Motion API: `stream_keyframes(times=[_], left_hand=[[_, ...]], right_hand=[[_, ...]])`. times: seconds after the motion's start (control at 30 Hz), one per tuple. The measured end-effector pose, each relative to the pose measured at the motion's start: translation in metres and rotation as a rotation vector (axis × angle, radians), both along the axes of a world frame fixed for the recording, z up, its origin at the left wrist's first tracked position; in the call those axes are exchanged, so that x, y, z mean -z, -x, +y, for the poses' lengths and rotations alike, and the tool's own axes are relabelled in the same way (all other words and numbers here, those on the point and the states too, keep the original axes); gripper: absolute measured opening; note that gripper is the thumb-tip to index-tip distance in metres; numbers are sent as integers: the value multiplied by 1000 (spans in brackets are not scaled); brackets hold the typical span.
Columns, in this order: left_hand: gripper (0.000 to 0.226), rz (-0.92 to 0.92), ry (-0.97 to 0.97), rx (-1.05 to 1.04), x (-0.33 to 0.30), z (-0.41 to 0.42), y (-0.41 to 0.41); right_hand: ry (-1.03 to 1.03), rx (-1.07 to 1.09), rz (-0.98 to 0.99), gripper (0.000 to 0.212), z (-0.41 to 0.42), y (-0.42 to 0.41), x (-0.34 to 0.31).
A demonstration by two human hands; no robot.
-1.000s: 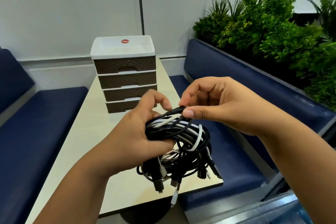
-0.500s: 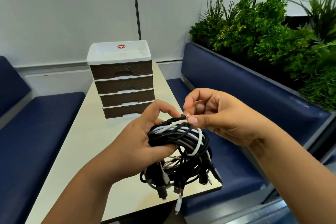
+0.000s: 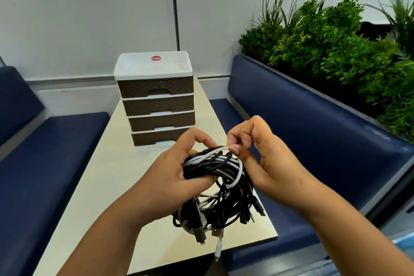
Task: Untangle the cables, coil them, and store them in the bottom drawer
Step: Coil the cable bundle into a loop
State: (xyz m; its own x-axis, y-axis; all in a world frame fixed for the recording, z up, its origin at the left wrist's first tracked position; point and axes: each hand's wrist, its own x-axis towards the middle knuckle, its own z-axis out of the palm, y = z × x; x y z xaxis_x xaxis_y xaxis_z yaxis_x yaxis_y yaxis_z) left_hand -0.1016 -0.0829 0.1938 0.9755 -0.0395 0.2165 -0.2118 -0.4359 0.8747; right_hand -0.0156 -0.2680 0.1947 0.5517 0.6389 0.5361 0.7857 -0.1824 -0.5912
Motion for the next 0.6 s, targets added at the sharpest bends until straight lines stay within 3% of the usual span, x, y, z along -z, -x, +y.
stream_keyframes(times=[0.23,0.43,0.6], left_hand=[[46,12,53,42,0,2,1],[52,-2,136,83,7,1,1],[60,-95,175,118,4,2,3]], right_hand=[[-35,-102,87,34,9,-12,-2],[-203,-423,709,22,6,-28,-3],[-332,-510,925,7,14,-26,18]])
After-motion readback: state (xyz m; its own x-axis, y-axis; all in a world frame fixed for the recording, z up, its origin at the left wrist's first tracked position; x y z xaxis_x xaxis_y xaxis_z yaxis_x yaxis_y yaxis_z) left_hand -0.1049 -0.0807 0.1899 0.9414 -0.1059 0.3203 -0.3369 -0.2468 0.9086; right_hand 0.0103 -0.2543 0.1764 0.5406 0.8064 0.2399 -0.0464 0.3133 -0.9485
